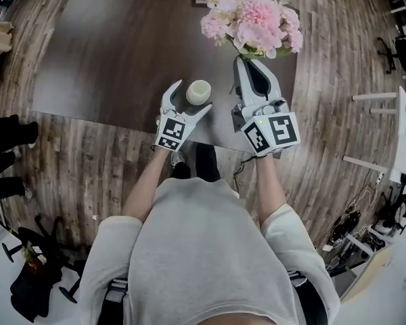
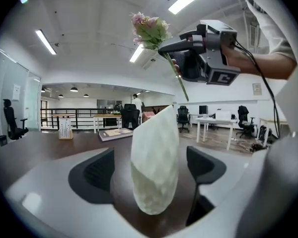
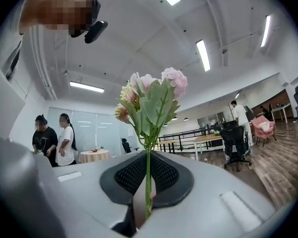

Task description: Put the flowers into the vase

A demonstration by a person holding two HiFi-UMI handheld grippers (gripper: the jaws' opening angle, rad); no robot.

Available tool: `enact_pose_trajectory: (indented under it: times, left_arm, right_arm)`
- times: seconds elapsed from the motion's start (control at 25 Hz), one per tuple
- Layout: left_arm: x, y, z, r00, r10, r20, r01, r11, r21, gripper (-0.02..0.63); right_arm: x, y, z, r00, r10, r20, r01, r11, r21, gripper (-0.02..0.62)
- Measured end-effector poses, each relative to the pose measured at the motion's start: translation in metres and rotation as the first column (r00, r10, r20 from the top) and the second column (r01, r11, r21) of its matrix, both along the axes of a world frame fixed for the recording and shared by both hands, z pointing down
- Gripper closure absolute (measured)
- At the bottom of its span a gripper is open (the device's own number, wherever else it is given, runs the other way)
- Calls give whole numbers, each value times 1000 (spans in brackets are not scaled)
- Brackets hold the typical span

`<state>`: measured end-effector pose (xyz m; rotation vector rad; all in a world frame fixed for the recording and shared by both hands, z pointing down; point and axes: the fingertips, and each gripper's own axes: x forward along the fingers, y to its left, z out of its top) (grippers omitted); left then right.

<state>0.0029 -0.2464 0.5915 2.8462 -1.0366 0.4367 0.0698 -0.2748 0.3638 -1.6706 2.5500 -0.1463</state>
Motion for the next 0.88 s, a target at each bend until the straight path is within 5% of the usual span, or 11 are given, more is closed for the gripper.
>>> enact_pose_trajectory:
  times: [0.52, 0.88]
  left_arm:
    - [4, 2, 16, 1000, 6, -24, -5, 1000, 30, 262]
    - [9, 13, 32, 999, -1, -44, 4, 999, 54, 270]
  right_arm:
    - [-38, -1, 2, 995, -77, 64, 73, 995, 72, 580]
    - [-51, 3, 24, 988, -123, 97, 114, 989, 97, 580]
